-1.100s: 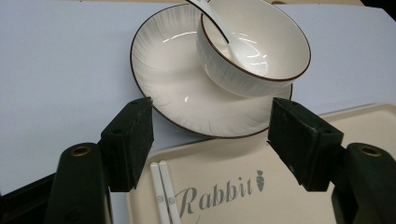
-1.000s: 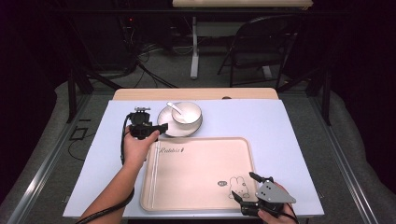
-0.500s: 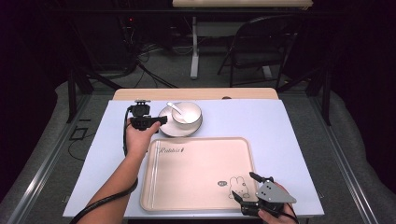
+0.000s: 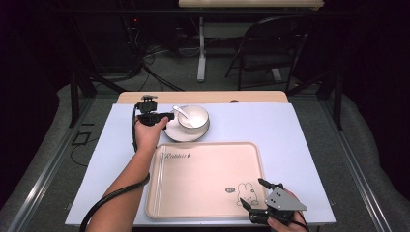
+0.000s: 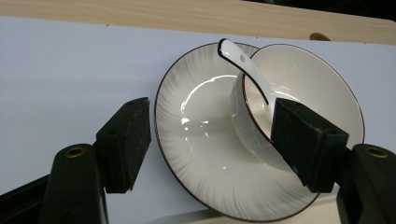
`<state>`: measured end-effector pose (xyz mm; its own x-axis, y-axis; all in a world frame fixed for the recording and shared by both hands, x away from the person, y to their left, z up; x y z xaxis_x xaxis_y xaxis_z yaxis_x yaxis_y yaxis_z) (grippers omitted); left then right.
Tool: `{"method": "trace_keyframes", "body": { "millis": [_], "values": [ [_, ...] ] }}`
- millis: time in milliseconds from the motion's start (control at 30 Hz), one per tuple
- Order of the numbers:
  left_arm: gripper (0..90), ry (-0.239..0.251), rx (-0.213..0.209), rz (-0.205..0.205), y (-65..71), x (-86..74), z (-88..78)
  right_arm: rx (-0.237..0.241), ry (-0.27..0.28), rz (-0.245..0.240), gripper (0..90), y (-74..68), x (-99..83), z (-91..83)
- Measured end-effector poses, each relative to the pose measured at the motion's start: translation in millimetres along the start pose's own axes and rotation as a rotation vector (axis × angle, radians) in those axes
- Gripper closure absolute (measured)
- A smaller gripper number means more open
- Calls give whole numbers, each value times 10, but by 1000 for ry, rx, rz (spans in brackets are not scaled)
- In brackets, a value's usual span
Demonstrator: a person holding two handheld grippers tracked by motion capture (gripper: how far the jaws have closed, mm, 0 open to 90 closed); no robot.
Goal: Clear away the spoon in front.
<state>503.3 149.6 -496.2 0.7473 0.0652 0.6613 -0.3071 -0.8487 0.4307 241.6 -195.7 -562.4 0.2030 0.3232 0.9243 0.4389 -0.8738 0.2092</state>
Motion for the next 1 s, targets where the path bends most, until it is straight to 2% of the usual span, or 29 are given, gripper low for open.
{"method": "trace_keyframes", "body": {
  "millis": [233,467,800,1000],
  "values": [
    [291,5,27,-27,-52,52,134,-7,3,5,144,13,5,-1],
    [291,16,7,-57,-27,89,298,1,2,3,144,-4,10,-1],
    [293,-5,-7,-54,62,87,599,2,5,7,144,2,14,-3],
    [293,-6,-20,-68,78,89,743,4,6,5,144,2,13,-4]
  ]
}}
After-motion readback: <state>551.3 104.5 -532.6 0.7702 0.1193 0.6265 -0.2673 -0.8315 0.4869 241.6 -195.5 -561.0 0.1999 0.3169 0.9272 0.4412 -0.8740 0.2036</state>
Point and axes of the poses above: each handheld gripper's, and its own axes: z roughly forward along the jaws, x roughly out of its top, y roughly to its right, the point moved 4 cm from there along z, roughly forward along the jaws, and after that the axes turned 15 degrees about -x, right-handed, at the moved point
